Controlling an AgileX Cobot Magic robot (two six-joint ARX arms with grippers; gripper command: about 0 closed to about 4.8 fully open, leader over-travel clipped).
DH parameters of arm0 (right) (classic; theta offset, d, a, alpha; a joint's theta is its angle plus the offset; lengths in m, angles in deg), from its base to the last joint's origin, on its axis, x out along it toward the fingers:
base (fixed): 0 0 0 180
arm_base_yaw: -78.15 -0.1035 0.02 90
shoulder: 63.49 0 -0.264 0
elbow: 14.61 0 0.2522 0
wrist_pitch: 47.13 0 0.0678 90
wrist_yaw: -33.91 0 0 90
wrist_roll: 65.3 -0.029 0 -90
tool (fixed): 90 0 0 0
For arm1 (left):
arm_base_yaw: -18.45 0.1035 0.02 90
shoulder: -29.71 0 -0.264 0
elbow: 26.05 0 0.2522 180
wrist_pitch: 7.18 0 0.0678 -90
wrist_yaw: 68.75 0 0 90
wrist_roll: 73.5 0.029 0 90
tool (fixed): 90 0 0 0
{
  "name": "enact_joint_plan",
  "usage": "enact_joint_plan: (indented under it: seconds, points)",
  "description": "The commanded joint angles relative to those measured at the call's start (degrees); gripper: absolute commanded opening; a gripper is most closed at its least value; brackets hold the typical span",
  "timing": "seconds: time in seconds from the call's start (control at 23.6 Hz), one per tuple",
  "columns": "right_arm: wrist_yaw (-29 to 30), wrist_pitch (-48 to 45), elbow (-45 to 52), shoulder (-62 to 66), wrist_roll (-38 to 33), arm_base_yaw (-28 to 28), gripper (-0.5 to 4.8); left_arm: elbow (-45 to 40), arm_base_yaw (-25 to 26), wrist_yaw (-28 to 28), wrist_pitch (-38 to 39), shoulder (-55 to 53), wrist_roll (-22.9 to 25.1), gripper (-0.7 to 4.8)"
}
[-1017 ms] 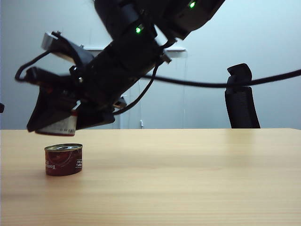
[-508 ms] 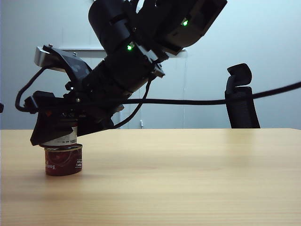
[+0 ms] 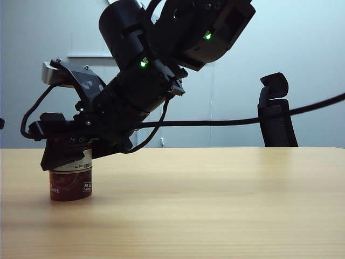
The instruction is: Stack a can of tomatoes on the right onto the can of tomatoes on the left.
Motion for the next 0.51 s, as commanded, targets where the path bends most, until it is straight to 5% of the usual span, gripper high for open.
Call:
enact_joint_plan:
  seconds: [0.04, 0.17, 0.51]
  points:
    - [-1.07, -0.68, -0.17, -0.15, 0.2, 0.2, 3.18, 0.15, 0.04, 0.2, -0.35, -0.02, 0.0, -0.04]
    - [-3.19, -0.7, -0.2, -0.17, 0.15, 0.33, 4.79, 0.15, 0.04, 0.2, -0.35, -0.02, 0.0, -0.04]
    - [-2.75, -1.11, -0.35, -5.03, -0.83, 0.17, 4.79, 0.15, 0.04, 0.22, -0.35, 0.0, 0.0, -0.04]
